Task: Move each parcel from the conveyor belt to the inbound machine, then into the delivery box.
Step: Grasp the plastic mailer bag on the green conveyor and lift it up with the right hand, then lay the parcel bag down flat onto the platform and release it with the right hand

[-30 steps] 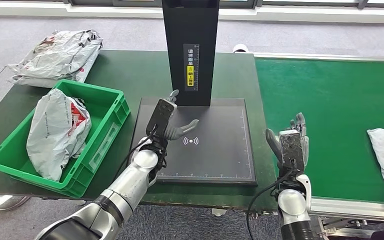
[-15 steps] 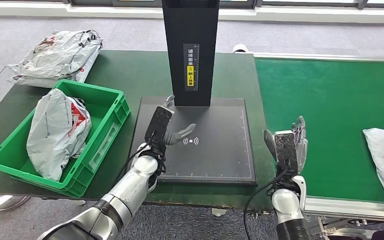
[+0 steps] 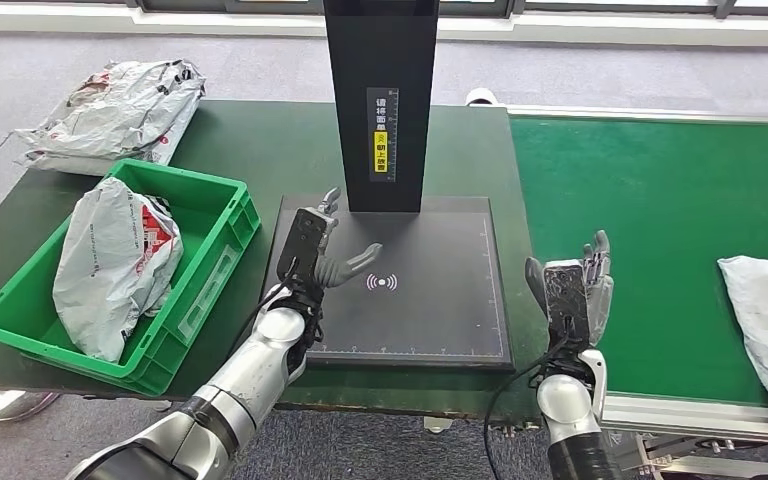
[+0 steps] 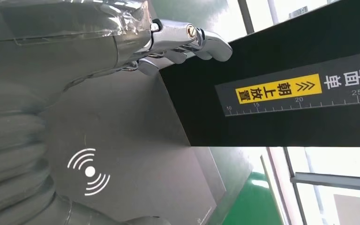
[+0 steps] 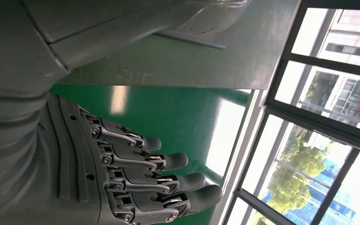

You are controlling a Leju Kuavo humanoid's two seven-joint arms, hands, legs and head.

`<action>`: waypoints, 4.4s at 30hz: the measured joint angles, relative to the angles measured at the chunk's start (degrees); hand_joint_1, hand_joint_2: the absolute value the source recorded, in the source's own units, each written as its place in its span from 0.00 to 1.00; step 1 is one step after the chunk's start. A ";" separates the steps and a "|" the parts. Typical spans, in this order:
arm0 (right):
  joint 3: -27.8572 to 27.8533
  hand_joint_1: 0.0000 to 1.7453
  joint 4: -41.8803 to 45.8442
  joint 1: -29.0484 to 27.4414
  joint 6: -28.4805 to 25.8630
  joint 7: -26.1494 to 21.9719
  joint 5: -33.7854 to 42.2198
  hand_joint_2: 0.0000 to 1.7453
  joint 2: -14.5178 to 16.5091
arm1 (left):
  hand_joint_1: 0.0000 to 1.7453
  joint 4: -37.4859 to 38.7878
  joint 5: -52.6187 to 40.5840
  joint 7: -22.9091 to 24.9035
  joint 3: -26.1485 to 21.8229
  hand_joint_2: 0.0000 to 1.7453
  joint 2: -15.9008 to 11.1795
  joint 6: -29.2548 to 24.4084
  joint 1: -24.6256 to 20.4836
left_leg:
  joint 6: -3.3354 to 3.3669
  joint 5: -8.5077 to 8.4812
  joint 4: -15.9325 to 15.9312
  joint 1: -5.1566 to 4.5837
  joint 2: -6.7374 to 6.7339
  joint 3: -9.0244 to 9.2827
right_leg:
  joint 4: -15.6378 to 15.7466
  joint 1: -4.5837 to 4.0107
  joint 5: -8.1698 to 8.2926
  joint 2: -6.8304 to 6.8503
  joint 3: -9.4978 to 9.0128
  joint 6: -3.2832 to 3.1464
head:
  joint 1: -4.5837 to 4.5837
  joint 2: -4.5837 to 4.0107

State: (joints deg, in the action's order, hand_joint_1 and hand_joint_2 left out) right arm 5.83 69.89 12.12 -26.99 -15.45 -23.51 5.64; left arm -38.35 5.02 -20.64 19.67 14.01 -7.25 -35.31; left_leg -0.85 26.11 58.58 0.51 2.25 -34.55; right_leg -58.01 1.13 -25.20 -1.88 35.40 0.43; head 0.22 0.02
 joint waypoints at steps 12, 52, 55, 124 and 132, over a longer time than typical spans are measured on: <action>0.07 0.00 -2.92 1.23 -2.10 2.66 -3.85 1.00 -2.56 | 0.00 -7.02 -7.18 -0.95 0.02 1.00 -1.01 -9.74 4.97 | 0.01 0.02 0.01 0.00 0.00 0.00 | 0.00 0.01 -0.01 -0.01 0.00 0.00 | 0.00 0.00; -10.77 0.00 -39.73 11.73 8.50 42.19 -56.24 1.00 -17.74 | 0.00 -14.01 -4.92 -2.44 0.00 1.00 -2.51 -8.49 11.37 | 0.08 0.03 0.04 -0.03 0.06 -0.01 | 0.01 0.09 -0.01 0.07 0.01 0.02 | 0.00 -0.01; -10.77 0.00 -40.95 11.57 11.34 44.11 -57.96 1.00 -18.85 | 0.00 -14.02 -5.10 -2.17 -0.01 1.00 -2.50 -8.23 11.33 | 0.11 0.06 0.04 -0.04 -0.01 0.00 | 0.01 0.12 -0.01 0.03 0.02 0.02 | 0.00 -0.01; -6.20 1.00 -7.85 6.95 2.04 22.70 -43.95 1.00 -11.96 | 0.00 -22.36 -6.27 -0.02 -4.50 1.00 -2.42 -10.75 14.59 | 0.33 0.05 0.04 -0.02 0.30 0.01 | -0.01 0.17 -0.13 0.37 -0.23 0.29 | 0.00 0.00; 13.18 1.00 1.69 6.88 6.94 16.96 -35.99 1.00 -4.79 | 0.00 -24.60 -8.52 -0.21 -4.74 1.00 -2.68 -11.51 14.56 | 0.28 0.04 0.02 0.03 0.10 0.05 | -0.01 0.05 -0.15 0.12 -0.11 0.24 | -0.02 -0.02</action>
State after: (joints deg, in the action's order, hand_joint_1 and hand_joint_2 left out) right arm 19.01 71.59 19.00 -20.05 1.50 -59.50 0.84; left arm -62.95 -3.50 -20.85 14.93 11.33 -18.76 -20.76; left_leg -0.57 26.15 58.60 0.54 2.35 -34.50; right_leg -58.02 1.18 -25.34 -1.76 35.29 0.68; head 0.20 0.00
